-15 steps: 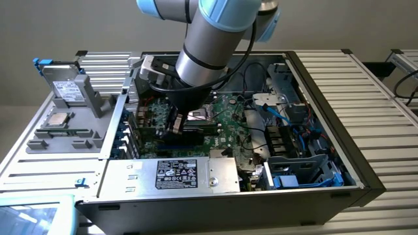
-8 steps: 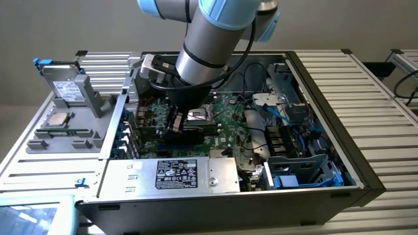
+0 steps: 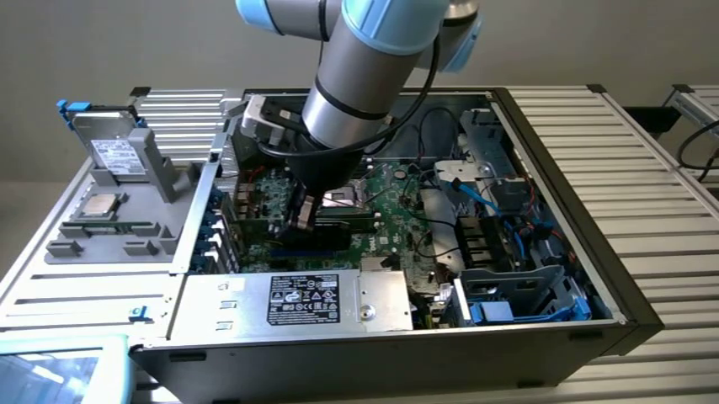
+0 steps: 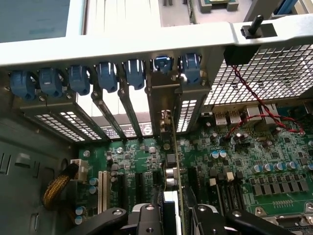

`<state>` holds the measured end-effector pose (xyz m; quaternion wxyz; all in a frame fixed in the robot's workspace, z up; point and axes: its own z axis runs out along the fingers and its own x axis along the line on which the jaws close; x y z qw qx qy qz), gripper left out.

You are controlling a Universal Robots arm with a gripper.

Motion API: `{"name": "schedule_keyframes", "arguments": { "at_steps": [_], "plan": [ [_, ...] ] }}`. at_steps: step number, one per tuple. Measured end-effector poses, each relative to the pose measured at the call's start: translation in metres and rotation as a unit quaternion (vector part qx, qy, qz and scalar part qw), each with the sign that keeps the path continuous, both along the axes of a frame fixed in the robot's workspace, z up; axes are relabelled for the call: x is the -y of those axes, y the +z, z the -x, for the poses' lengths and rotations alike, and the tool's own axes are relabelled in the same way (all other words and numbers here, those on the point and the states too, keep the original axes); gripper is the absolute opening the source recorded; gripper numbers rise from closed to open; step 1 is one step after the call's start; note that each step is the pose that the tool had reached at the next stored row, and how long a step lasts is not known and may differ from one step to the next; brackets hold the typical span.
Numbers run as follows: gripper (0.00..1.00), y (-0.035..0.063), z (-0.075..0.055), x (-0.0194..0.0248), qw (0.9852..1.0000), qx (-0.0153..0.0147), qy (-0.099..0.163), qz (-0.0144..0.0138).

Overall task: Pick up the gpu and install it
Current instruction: 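Insert the gpu into the slot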

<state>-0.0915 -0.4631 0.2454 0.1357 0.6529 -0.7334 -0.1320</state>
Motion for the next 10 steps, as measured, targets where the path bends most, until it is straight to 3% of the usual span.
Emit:
{"name": "schedule_keyframes", "arguments": {
  "at_steps": [10],
  "plan": [
    [0.28, -0.0059, 0.0000, 0.0000, 1.0000, -0.0001, 0.000, 0.0001]
  ]
}}
